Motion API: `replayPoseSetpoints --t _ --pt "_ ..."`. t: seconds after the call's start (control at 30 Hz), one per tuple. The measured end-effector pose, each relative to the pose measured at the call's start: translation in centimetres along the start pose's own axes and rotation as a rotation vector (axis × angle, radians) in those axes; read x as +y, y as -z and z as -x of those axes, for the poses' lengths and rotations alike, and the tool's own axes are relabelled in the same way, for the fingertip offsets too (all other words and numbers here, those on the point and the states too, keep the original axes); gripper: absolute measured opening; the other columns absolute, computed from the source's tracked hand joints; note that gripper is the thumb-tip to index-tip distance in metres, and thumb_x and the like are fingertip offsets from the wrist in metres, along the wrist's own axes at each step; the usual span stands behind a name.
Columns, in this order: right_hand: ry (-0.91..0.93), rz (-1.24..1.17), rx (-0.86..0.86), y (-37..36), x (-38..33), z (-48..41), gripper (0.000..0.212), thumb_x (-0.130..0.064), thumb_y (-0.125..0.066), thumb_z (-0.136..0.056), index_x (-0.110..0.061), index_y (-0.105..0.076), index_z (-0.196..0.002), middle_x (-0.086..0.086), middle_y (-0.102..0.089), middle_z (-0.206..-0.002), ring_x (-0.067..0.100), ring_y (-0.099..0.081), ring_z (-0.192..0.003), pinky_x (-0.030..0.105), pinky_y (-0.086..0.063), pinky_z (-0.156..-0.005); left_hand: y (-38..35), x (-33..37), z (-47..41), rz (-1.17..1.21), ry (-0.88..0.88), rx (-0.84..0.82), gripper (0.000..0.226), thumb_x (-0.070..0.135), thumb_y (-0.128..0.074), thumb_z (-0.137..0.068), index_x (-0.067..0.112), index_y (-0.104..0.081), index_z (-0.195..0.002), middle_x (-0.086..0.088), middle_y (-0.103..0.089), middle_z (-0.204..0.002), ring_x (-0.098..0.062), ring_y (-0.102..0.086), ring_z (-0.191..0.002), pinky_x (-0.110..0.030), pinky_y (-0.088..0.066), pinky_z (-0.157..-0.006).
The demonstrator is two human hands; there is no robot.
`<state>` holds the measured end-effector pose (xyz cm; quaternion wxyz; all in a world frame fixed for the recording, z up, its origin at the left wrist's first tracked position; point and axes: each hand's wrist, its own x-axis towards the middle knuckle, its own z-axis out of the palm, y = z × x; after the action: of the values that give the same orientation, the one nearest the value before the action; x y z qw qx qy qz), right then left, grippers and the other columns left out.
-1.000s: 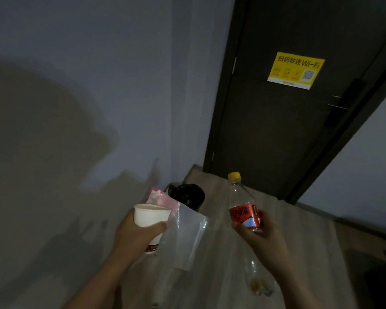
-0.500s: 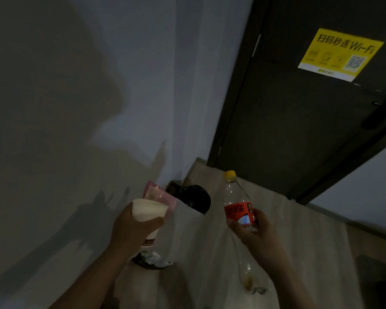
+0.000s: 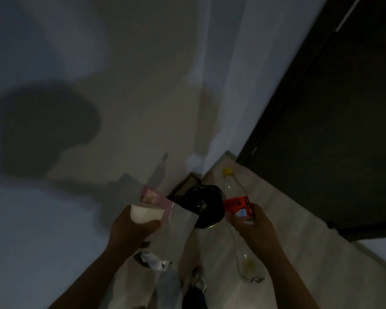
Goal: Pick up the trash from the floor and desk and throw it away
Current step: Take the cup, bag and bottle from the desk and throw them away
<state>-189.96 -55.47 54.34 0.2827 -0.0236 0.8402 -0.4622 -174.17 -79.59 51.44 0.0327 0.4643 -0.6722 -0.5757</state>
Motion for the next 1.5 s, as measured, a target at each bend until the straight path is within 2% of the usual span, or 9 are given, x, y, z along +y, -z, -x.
replayPoseSetpoints --t 0.17,0.33,0.7,0.83,0.97,1.17,1.3,1.4,1.5 --pt "-0.023 0.060 -0.099 -0.8 0.5 -5.4 0.048 -0.036 -0.078 -0.075 -0.031 -0.044 -0.109 -0.016 -0.055 -0.089 -0.002 -0.056 -0.077 0.006 -0.041 -0.049 -2.3 -1.5 -2.3 0.036 0.151 0.120 0.058 0.028 -0.089 -0.062 0.036 -0.049 -0.103 0.002 -0.059 -0.100 -0.026 -0.063 -0.094 -0.050 -0.057 -0.079" --pt "-0.044 0.107 -0.127 -2.6 2.1 -8.5 0.052 -0.036 -0.079 -0.074 -0.030 -0.045 -0.112 -0.016 -0.054 -0.091 -0.001 -0.055 -0.078 0.009 -0.038 -0.056 -3.1 -4.2 -5.2 0.013 0.223 0.153 0.064 0.026 -0.087 -0.064 0.025 -0.052 -0.117 -0.003 -0.059 -0.106 -0.029 -0.061 -0.098 -0.051 -0.056 -0.080" --pt "-0.143 0.187 -0.166 -10.1 10.6 -14.4 0.058 -0.034 -0.079 -0.074 -0.026 -0.046 -0.120 -0.016 -0.054 -0.092 0.000 -0.056 -0.078 0.011 -0.039 -0.055 -5.8 -16.0 -14.8 -0.232 0.339 0.081 0.067 0.029 -0.085 -0.066 0.019 -0.051 -0.123 0.008 -0.056 -0.085 -0.008 -0.058 -0.072 -0.024 -0.050 -0.050" --pt "-0.147 0.226 -0.179 -12.8 13.9 -16.8 0.057 -0.035 -0.079 -0.073 -0.028 -0.044 -0.119 -0.016 -0.053 -0.090 0.000 -0.054 -0.077 0.012 -0.038 -0.055 -7.1 -20.3 -17.8 -0.333 0.346 0.053 0.071 0.032 -0.083 -0.067 0.016 -0.048 -0.127 0.003 -0.057 -0.096 -0.011 -0.053 -0.080 -0.023 -0.039 -0.059" --pt "-0.170 0.235 -0.179 -15.2 16.9 -18.7 0.059 -0.035 -0.079 -0.073 -0.029 -0.043 -0.119 -0.017 -0.051 -0.089 -0.001 -0.053 -0.076 0.009 -0.038 -0.053 -8.2 -24.3 -20.2 -0.305 0.368 0.027 0.073 0.030 -0.082 -0.067 0.015 -0.049 -0.130 -0.002 -0.060 -0.109 -0.014 -0.055 -0.085 -0.016 -0.037 -0.051" --pt "-0.230 0.265 -0.182 -18.0 21.4 -20.2 0.056 -0.038 -0.078 -0.072 -0.032 -0.042 -0.114 -0.014 -0.055 -0.087 0.002 -0.058 -0.072 0.006 -0.040 -0.042 -10.2 -29.5 -23.8 -0.319 0.319 0.033 0.079 0.030 -0.085 -0.064 0.023 -0.043 -0.130 0.014 -0.047 -0.090 0.000 -0.046 -0.074 -0.013 -0.033 -0.050" --pt "-0.255 0.284 -0.202 -19.2 24.1 -20.6 0.062 -0.035 -0.078 -0.073 -0.024 -0.044 -0.124 -0.014 -0.054 -0.090 0.002 -0.058 -0.076 0.008 -0.041 -0.045 -11.5 -32.4 -26.3 -0.304 0.349 0.008 0.077 0.031 -0.085 -0.062 0.018 -0.045 -0.127 0.001 -0.060 -0.098 -0.005 -0.055 -0.076 -0.016 -0.042 -0.050" --pt "-0.281 0.273 -0.200 -20.0 25.7 -20.9 0.062 -0.034 -0.078 -0.073 -0.022 -0.045 -0.125 -0.013 -0.054 -0.090 0.002 -0.057 -0.077 0.009 -0.041 -0.048 -12.4 -33.6 -27.6 -0.363 0.309 0.043 0.076 0.036 -0.084 -0.063 0.019 -0.047 -0.127 0.016 -0.052 -0.077 0.005 -0.049 -0.062 -0.008 -0.036 -0.041" --pt "-0.293 0.273 -0.192 -20.7 26.9 -21.3 0.064 -0.035 -0.077 -0.073 -0.022 -0.045 -0.127 -0.016 -0.052 -0.090 -0.001 -0.055 -0.078 0.008 -0.038 -0.053 -13.3 -34.6 -28.7 -0.395 0.251 0.042 0.074 0.039 -0.084 -0.064 0.018 -0.045 -0.124 0.016 -0.048 -0.081 -0.007 -0.057 -0.072 -0.020 -0.049 -0.050"
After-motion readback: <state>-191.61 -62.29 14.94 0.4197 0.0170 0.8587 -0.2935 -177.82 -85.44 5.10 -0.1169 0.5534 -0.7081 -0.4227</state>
